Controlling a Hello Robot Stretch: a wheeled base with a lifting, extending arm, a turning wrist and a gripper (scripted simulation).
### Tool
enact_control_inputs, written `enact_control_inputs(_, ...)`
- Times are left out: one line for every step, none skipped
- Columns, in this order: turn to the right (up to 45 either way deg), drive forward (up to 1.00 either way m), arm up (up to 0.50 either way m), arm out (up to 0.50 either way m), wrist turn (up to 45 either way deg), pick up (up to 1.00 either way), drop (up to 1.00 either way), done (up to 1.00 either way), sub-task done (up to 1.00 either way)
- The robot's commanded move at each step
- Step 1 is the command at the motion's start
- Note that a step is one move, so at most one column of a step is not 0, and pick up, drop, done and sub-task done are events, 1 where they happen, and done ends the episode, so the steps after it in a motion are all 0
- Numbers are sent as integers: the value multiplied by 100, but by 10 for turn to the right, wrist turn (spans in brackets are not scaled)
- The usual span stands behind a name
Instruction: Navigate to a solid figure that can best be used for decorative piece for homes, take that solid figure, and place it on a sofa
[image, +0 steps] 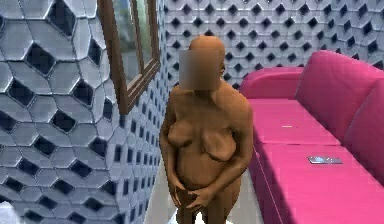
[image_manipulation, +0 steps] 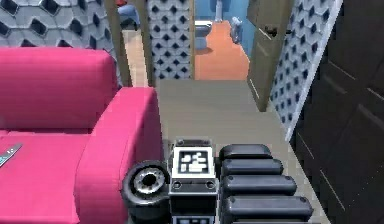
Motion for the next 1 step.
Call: enact_control_inputs(60, 0, 0, 0, 0, 0, 0, 0, 0)
